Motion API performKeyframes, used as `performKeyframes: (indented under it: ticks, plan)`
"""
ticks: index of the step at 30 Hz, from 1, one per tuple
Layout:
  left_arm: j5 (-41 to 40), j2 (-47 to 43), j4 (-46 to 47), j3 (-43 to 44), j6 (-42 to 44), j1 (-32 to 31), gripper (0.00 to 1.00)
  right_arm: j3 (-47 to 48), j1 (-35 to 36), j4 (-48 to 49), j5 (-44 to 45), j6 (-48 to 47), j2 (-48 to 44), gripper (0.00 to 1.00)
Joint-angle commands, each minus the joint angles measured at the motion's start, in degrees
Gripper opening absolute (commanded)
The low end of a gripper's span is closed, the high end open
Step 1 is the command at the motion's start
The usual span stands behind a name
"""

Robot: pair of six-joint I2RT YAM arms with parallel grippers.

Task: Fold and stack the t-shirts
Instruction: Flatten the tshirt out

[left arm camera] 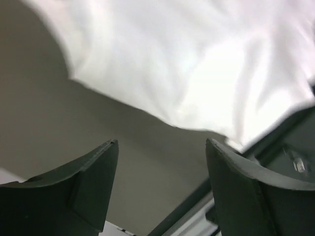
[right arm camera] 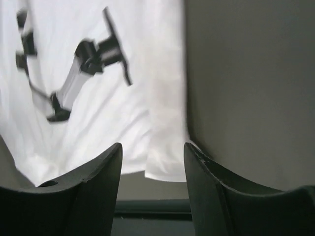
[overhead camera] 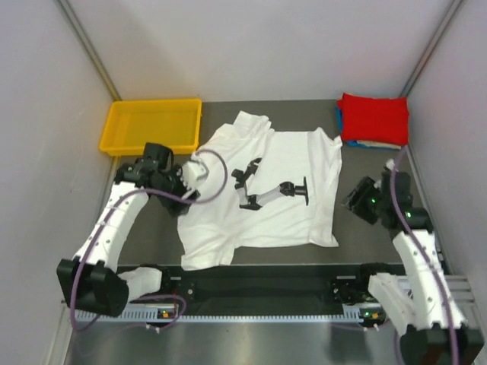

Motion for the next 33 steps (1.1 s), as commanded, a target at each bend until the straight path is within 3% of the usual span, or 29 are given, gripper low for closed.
performKeyframes:
  ticks: [1,3,6,10,15,18,19,20,21,23,26,30,33]
  plan:
    - [-8.78,9.56,18.68,3.47,-20.44,5.35,0.75,6.20,13.83,2.35,4.32,-10.76,12.06,0.53]
    - [-9.50,16.23,21.04,3.48,-22.65,5.44,0.73,8.14,25.84,1.57,8.64,-8.39,19.24,0.55]
    - [-12.39,21.17,25.96,2.16,-23.45,5.70,0.77,9.64,32.23,3.30,11.22,-6.72,27.86,0.57]
    - [-11.26,27.77,27.83,4.62,-24.86,7.28,0.77,7.10,33.91,6.39,11.73,-5.75,35.18,0.52]
    - [-14.68,33.13,33.45,0.23,-23.37,7.20,0.76,4.72,36.81,11.40,10.06,-2.85,39.58,0.50]
    - [-12.85,36.38,34.86,0.14,-23.10,7.20,0.59,5.68,37.17,10.97,11.30,-2.76,42.65,0.37]
    - [-12.06,37.01,34.69,0.40,-23.10,7.11,0.46,6.12,37.17,10.62,12.60,-2.41,43.27,0.20]
    - [-11.00,37.45,34.25,0.49,-22.93,7.02,0.28,6.47,37.17,10.00,13.75,-2.15,43.63,0.10]
    - [-9.86,38.06,33.64,0.40,-22.75,6.93,0.20,6.56,36.56,8.69,15.24,-1.97,43.55,0.00]
    - [-7.48,37.98,33.72,-0.65,-22.31,6.85,0.00,6.65,34.89,6.67,18.93,-1.36,42.06,0.00]
    - [-7.12,37.37,34.24,-2.23,-21.00,6.93,0.00,5.52,28.05,6.65,19.92,-1.35,34.87,0.00]
    - [-14.49,35.70,38.02,-4.52,-19.85,7.28,0.00,0.43,10.42,9.38,14.04,-1.01,21.96,0.00]
    - [-15.65,34.21,38.64,-5.22,-19.41,7.28,0.00,-3.97,-1.27,9.47,10.87,-0.65,17.02,0.00]
